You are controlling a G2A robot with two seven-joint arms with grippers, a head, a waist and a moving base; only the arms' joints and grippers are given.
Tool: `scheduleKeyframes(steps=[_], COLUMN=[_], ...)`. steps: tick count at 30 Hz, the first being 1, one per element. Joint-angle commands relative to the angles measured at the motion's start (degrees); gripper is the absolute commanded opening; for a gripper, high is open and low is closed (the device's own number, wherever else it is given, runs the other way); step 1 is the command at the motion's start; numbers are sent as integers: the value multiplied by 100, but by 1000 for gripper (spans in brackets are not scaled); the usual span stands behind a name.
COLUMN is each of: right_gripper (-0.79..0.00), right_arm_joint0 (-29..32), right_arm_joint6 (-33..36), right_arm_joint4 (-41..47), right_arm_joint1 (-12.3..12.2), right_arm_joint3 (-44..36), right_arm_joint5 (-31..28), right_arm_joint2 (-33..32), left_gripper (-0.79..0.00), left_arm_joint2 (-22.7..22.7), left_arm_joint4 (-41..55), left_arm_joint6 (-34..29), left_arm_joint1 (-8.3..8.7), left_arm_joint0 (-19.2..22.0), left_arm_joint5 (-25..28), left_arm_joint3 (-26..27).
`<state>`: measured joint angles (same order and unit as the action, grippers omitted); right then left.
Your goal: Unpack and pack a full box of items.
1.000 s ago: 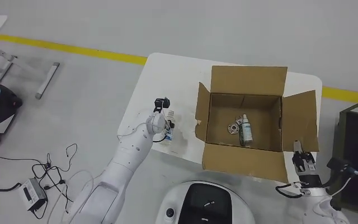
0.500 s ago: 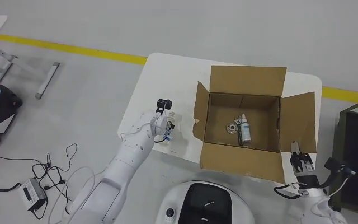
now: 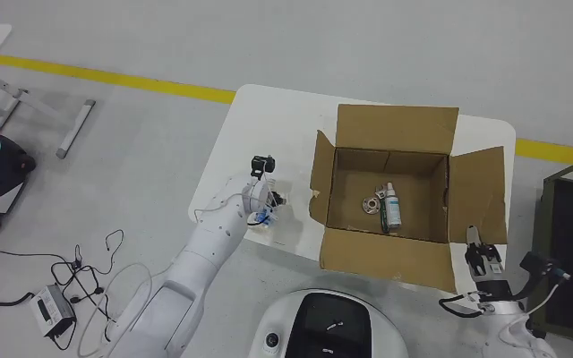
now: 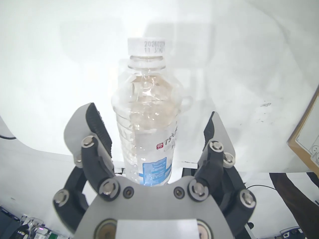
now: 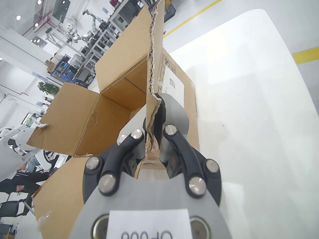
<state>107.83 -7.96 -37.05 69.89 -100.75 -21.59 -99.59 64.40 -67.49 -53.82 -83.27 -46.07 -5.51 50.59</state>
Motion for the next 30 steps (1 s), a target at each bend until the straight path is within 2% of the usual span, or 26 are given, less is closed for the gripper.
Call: scheduleKeyframes(steps=[1,4,7,13,17,21,25,26,27,28,29,30], right_gripper=[-785,-785,-785,-785,-785,-785,-785,-640,-397,-43,0,0], right_arm_joint0=[5,-7,-29,-105,-199,-287,-358,-371,-377,-383,-375,-361], right_arm_joint6=[-1,13,24,43,106,88,119,122,121,105,78,50], right_arm_joint4=[7,2,-25,47,397,500,493,490,490,467,400,336], right_arm_joint1=[4,10,16,33,55,71,81,84,85,85,82,80], right_arm_joint3=[-5,18,38,148,304,386,441,444,448,431,419,386], right_arm_joint5=[-17,-24,-36,-127,-239,-276,-243,-229,-221,-225,-223,-216], right_arm_joint2=[-1,18,48,139,262,332,391,399,401,382,356,328], left_gripper=[0,0,0,0,0,0,0,0,0,0,0,0], left_arm_joint2=[62,212,440,1037,1228,1248,1083,1017,969,889,837,798], left_arm_joint4=[-14,-107,-252,-384,-584,-573,-281,-132,-8,100,204,407], left_arm_joint6=[-52,-208,-436,-962,-1170,-1305,-1418,-1403,-1389,-1387,-1360,-1287], left_arm_joint1=[27,94,181,332,380,391,370,358,348,339,330,314], left_arm_joint0=[-58,-210,-461,-1291,-1676,-1775,-1638,-1588,-1543,-1484,-1426,-1363], left_arm_joint5=[-31,-92,-258,-745,-961,-955,-804,-758,-748,-680,-638,-627], left_arm_joint3=[239,718,1454,3772,4982,5710,6123,6216,6253,6290,6303,6312])
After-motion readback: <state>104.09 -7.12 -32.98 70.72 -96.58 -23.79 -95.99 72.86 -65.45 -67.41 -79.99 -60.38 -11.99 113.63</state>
